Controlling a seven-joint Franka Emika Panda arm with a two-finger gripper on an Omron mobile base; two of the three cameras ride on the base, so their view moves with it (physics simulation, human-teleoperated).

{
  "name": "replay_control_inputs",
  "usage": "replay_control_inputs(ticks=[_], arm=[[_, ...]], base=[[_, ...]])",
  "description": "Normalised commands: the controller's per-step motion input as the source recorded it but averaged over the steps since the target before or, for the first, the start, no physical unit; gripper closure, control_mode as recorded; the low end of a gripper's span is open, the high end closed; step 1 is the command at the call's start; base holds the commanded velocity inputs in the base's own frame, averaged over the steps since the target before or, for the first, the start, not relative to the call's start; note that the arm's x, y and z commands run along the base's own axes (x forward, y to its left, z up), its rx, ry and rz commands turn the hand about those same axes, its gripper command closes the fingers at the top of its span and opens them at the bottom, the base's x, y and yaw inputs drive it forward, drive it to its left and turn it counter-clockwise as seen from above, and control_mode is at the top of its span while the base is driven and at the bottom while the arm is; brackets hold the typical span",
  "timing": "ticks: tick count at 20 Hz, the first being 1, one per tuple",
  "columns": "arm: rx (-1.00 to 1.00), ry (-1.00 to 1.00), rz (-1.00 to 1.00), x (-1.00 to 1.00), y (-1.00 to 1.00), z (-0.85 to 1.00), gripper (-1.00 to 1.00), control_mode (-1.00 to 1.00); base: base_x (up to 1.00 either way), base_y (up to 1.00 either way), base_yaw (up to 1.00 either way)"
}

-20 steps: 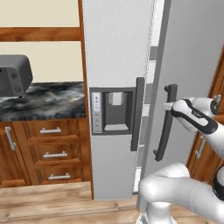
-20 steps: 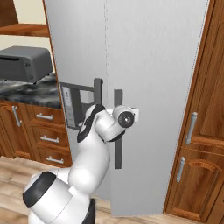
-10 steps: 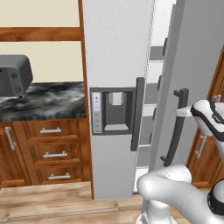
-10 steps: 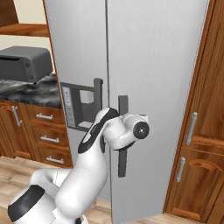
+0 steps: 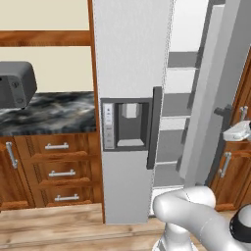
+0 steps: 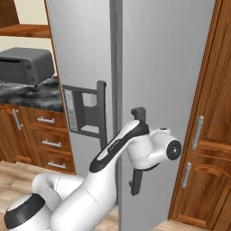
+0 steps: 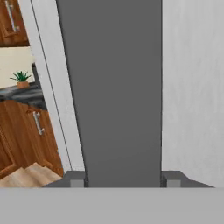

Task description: Place one of the steaks on the plate and the other in the bowl. Then place the bowl in the fridge.

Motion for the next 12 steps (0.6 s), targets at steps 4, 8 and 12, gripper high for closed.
replay_control_inputs(ticks=[4, 8, 12], arm=[[0.0, -0.01, 0.12, -0.32, -0.24, 0.0, -1.0, -1.0], [-0.03, -0.14, 0.04, -0.45, 0.0, -0.01, -1.0, -1.0], [-0.02, -0.22, 0.0, -0.54, -0.08, 0.15, -1.0, -1.0]], base=[[0.0, 0.0, 0.0], [0.0, 0.0, 0.0], [0.0, 0.0, 0.0]])
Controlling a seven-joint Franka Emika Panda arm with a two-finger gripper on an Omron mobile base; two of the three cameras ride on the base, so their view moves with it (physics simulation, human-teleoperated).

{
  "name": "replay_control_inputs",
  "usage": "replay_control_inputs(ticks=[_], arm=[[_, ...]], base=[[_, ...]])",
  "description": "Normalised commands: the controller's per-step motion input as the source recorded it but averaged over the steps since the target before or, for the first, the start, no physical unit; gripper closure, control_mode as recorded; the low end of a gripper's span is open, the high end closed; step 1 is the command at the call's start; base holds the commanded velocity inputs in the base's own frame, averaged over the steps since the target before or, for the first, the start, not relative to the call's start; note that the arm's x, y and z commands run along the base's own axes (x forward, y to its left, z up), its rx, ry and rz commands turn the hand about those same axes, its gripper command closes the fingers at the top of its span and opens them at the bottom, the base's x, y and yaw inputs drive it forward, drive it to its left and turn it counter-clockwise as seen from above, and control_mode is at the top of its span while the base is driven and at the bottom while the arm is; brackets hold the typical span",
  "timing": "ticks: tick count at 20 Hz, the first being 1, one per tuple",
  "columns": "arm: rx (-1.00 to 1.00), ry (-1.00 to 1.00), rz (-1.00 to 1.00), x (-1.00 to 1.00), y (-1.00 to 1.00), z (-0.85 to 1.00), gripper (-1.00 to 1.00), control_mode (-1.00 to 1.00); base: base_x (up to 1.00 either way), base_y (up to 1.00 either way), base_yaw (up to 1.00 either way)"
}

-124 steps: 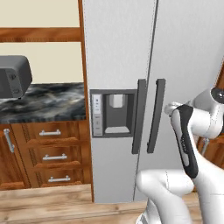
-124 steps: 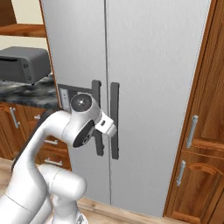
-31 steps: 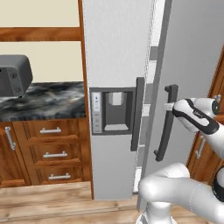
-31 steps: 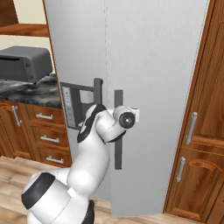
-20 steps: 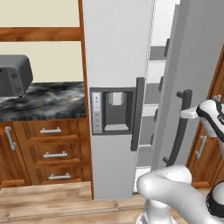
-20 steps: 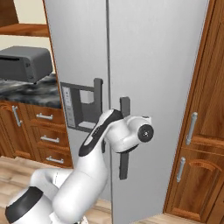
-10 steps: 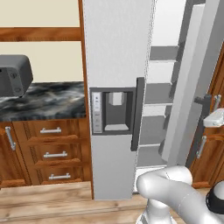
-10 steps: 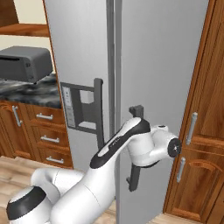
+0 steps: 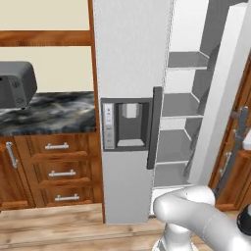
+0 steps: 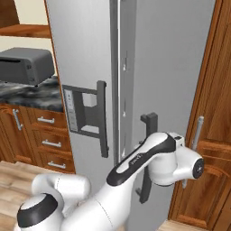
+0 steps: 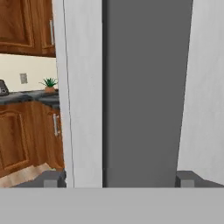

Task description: Place one of the steaks on the plate and the other in the bowl. Then place the bowl in the fridge.

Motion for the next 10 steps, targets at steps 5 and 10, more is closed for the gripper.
replay_control_inputs(ticks=[5, 10], arm=[[-0.04, -0.18, -0.06, -0.43, -0.11, 0.35, -1.0, -1.0], [-0.02, 0.08, -0.21, 0.36, -0.3, 0.02, -1.0, -1.0]], base=[[0.0, 0.0, 0.0], [0.0, 0.0, 0.0]])
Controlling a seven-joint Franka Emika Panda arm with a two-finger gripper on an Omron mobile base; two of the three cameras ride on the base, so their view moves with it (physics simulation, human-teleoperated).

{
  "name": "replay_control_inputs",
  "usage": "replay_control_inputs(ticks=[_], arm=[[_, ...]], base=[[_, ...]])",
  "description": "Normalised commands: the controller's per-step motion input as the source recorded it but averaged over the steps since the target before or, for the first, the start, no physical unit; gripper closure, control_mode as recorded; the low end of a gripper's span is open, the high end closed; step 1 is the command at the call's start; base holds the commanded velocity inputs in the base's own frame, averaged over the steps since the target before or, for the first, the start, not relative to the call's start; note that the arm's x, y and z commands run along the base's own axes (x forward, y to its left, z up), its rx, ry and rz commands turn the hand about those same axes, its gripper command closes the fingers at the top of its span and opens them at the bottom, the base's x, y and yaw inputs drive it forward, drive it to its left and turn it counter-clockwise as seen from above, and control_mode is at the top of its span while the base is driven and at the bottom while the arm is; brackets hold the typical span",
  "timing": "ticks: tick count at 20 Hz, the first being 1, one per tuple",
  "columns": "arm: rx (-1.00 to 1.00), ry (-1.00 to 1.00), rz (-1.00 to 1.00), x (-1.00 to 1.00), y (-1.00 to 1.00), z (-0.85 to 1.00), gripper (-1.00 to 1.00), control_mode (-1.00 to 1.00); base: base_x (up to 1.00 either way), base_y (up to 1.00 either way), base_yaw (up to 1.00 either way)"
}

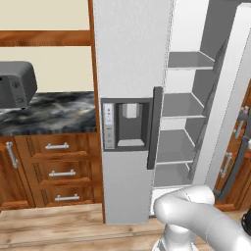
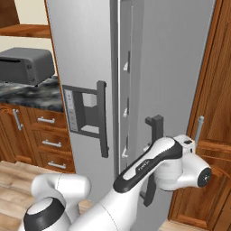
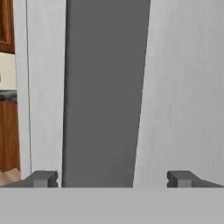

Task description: Place one of the steaks on the plate and the other in the bowl. Then place the bowl in the fridge.

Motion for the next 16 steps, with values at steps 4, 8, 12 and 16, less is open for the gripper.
replay_control_inputs(ticks=[4, 8, 12, 16], arm=[[0.0, 0.19, -0.1, 0.77, -0.41, 0.0, -1.0, -1.0], [0.0, -0.02, -0.06, -0.77, -0.14, 0.01, -1.0, -1.0], [-0.06, -0.08, -0.13, -0.96, 0.16, 0.01, -1.0, -1.0], [-0.19, -0.1, -0.34, -0.46, 0.88, 0.06, -1.0, -1.0]], base=[[0.0, 0.0, 0.0], [0.0, 0.0, 0.0], [0.0, 0.0, 0.0], [0.0, 0.0, 0.0]])
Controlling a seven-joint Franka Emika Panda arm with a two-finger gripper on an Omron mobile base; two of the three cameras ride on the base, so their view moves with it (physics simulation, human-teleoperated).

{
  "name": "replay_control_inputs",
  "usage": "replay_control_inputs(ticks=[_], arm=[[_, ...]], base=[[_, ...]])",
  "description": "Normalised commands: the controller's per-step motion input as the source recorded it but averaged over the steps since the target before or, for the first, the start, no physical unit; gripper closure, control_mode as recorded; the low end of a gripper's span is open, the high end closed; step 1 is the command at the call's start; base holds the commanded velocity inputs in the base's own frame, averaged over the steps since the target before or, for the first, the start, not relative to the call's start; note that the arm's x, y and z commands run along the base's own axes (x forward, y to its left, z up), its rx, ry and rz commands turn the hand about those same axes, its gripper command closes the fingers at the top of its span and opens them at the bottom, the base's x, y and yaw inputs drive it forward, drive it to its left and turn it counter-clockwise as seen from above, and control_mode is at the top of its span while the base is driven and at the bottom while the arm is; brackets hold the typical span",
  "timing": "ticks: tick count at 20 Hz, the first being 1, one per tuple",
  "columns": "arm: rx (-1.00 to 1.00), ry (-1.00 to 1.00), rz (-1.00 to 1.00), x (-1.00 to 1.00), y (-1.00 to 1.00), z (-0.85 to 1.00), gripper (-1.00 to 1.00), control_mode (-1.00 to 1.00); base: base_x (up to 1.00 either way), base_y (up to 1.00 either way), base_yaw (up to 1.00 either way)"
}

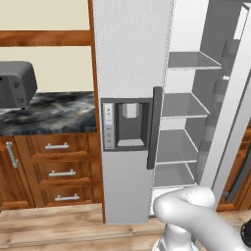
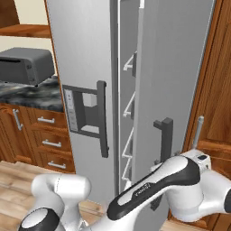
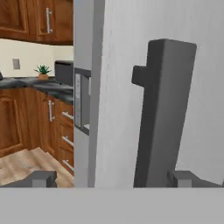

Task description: Place one of the steaks on the plate and the other in the bowl. Then place the bowl in the fridge.

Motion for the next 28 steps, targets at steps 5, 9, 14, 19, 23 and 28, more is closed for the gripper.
replay_control_inputs(ticks=[5, 9, 14, 19, 23, 28], arm=[[-0.22, -0.05, -0.38, -0.02, 1.0, 0.02, -1.0, -1.0], [-0.16, 0.0, -0.45, -0.27, 0.91, 0.0, -1.0, -1.0], [-0.06, 0.0, -0.56, -0.81, 0.56, 0.0, -1.0, -1.0], [-0.09, 0.0, -0.48, -0.53, 0.8, 0.12, -1.0, -1.0], [-0.22, -0.05, -0.35, -0.01, 1.0, 0.29, -1.0, -1.0], [-0.22, -0.11, -0.27, 0.03, 1.0, 0.12, -1.0, -1.0]], base=[[0.0, 0.0, 0.0], [0.0, 0.0, 0.0], [0.0, 0.0, 0.0], [0.0, 0.0, 0.0], [0.0, 0.0, 0.0], [0.0, 0.0, 0.0]])
